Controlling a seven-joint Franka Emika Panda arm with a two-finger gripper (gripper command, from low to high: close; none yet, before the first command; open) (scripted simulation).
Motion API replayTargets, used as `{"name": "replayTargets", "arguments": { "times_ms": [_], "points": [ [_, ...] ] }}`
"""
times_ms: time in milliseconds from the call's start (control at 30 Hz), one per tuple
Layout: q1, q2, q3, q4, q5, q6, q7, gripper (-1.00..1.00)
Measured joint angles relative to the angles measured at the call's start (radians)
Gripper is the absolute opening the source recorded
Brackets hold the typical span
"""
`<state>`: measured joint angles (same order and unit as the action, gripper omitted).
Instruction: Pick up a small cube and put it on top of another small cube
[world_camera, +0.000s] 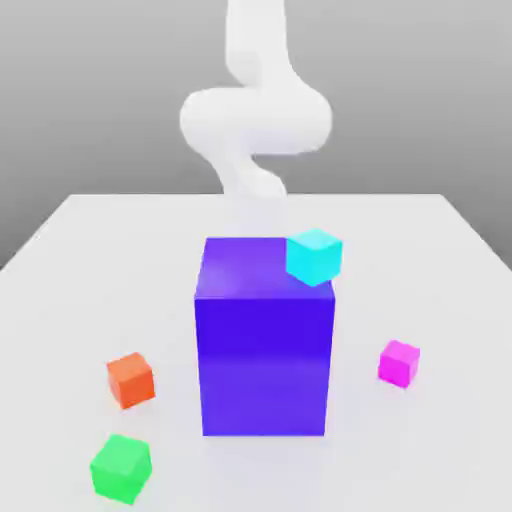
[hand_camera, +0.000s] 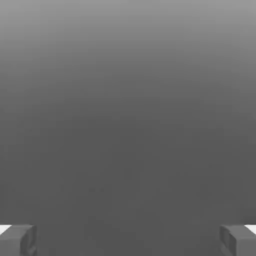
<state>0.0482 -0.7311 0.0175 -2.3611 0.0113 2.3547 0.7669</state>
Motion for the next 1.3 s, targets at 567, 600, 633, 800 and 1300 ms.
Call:
{"name": "replayTargets", "arguments": {
  "times_ms": [567,600,633,800,1300],
  "points": [
    [0.372,0.619,0.218,-0.496,0.045,0.474,-0.253,0.00],
    [0.391,0.668,0.235,-0.524,0.025,0.510,-0.252,0.00],
    [0.395,0.711,0.238,-0.535,-0.007,0.543,-0.236,0.00],
    [0.512,0.901,0.089,-0.515,-0.194,0.690,-0.107,0.00],
    [0.524,0.834,0.103,-0.530,-0.102,0.638,-0.174,-1.00]
  ]
}}
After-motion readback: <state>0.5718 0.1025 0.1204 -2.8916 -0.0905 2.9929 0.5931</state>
